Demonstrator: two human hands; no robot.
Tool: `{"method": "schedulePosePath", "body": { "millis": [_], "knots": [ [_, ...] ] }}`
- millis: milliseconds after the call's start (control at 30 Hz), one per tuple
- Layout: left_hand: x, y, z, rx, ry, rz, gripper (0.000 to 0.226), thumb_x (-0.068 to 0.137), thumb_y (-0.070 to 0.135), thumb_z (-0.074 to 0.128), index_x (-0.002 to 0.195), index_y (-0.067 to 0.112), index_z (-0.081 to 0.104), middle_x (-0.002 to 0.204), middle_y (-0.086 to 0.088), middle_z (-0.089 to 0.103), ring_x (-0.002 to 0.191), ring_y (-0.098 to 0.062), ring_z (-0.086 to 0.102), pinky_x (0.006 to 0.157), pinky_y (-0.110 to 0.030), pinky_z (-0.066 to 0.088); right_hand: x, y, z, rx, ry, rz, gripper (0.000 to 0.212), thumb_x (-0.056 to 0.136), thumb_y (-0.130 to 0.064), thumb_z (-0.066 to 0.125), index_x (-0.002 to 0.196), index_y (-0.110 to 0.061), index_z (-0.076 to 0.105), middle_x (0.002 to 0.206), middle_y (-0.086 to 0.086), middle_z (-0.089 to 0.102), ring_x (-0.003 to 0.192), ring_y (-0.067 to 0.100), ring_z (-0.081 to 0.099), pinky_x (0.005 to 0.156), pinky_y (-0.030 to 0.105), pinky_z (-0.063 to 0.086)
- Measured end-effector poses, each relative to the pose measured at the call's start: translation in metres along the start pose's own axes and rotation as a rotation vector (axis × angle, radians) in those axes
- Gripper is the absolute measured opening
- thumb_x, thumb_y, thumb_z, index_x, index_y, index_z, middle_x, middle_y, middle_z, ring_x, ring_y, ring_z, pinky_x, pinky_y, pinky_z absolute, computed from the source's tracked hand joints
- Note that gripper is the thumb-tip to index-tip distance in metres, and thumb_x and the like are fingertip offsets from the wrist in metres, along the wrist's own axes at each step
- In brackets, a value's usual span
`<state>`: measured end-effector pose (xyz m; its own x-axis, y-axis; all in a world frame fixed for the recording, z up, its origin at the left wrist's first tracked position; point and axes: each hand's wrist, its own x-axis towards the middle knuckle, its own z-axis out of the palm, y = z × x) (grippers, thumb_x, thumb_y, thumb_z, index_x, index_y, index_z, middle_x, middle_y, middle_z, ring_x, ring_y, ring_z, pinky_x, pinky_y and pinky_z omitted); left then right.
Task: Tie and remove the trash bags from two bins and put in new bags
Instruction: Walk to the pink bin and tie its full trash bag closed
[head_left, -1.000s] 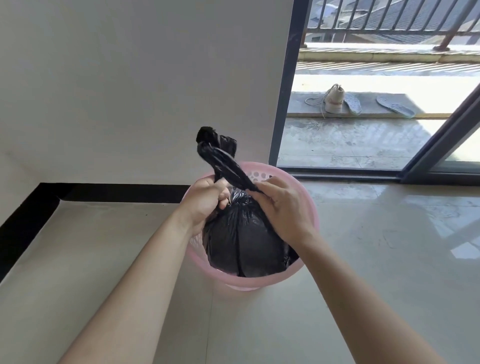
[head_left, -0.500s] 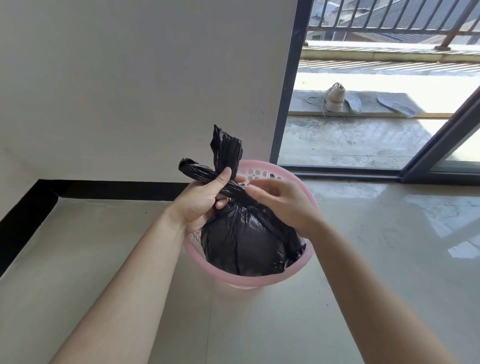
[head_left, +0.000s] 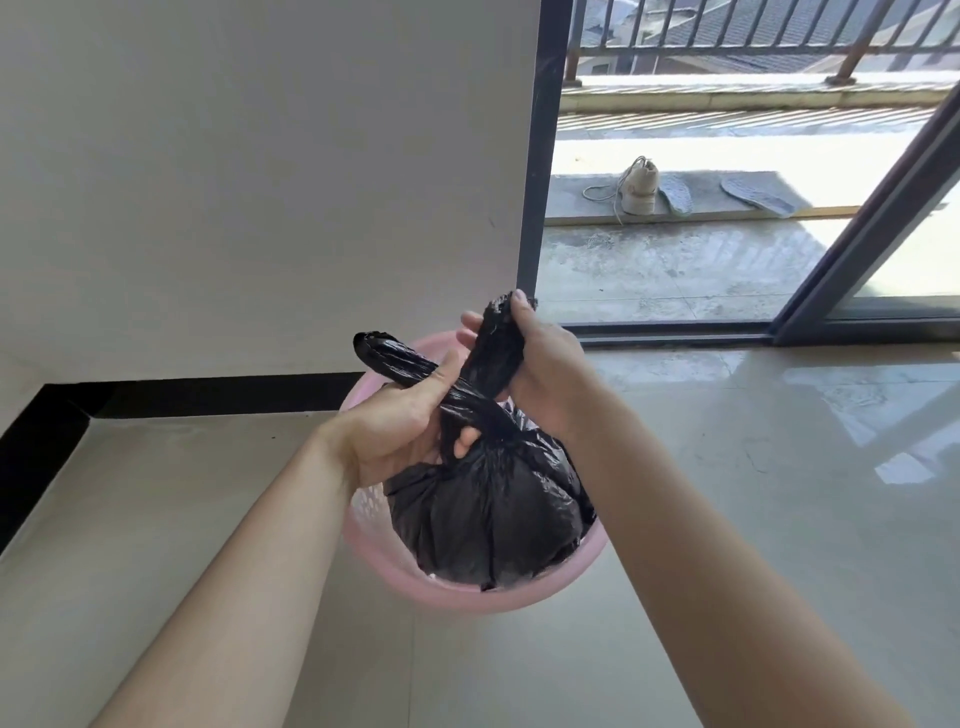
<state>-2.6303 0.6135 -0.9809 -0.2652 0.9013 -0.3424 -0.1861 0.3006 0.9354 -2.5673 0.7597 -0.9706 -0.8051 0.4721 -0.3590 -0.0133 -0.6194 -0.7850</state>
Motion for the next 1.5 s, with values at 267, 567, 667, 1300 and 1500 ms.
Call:
{"method": "schedulePosePath", "body": {
  "millis": [267,567,667,1300,1500],
  "knots": [
    [0.011,-0.017,0.000,-0.497,0.034,0.149,0.064,0.097,0.063,0.018,0.099,0.017,0.063,0.107,-0.027,0.069,0.074,-0.022,0.060,0.075,-0.029,0.054,-0.006,-0.010,-0.014,0.748,0.153,-0.083,0.022,0.101,-0.025,0.045,0.083,-0.016,0.036,0.052,-0.005,0.024,0.038,0.011,0.033,0.055,0.028,0.041],
    [0.014,-0.016,0.002,-0.506,0.191,0.100,0.018,0.090,0.015,0.062,0.104,0.005,0.070,0.100,-0.011,0.073,0.074,-0.009,0.061,0.072,-0.020,0.056,-0.025,-0.017,-0.007,0.514,0.045,-0.121,0.016,0.097,-0.001,0.048,0.107,-0.013,0.054,0.050,-0.006,0.022,0.039,0.008,0.027,0.048,0.023,0.035],
    [0.015,-0.015,0.000,-0.623,0.272,0.102,0.005,0.084,0.008,0.066,0.081,0.010,0.063,0.081,-0.004,0.072,0.066,-0.006,0.065,0.070,-0.020,0.057,-0.029,-0.016,-0.011,0.490,0.007,-0.084,0.021,0.101,-0.004,0.042,0.116,-0.009,0.056,0.050,-0.005,0.024,0.041,0.009,0.034,0.054,0.027,0.040],
    [0.005,-0.013,-0.009,0.616,0.599,0.478,0.028,0.078,0.004,0.074,0.083,0.025,0.056,0.076,0.010,0.066,0.068,-0.006,0.054,0.071,-0.025,0.044,-0.023,-0.011,-0.026,-1.313,-0.150,-0.532,0.037,0.093,-0.013,0.064,0.128,-0.024,0.064,0.113,-0.011,0.070,0.102,0.003,0.065,0.092,0.019,0.049],
    [0.002,-0.028,-0.013,1.003,0.869,0.654,0.034,0.061,-0.014,0.066,0.073,0.013,0.051,0.076,-0.003,0.058,0.068,-0.026,0.054,0.062,-0.042,0.046,-0.017,0.019,-0.044,-1.325,-0.280,-0.209,0.038,0.085,0.004,0.059,0.110,-0.025,0.064,0.089,-0.008,0.065,0.070,0.007,0.057,0.063,0.020,0.045]
  ]
}}
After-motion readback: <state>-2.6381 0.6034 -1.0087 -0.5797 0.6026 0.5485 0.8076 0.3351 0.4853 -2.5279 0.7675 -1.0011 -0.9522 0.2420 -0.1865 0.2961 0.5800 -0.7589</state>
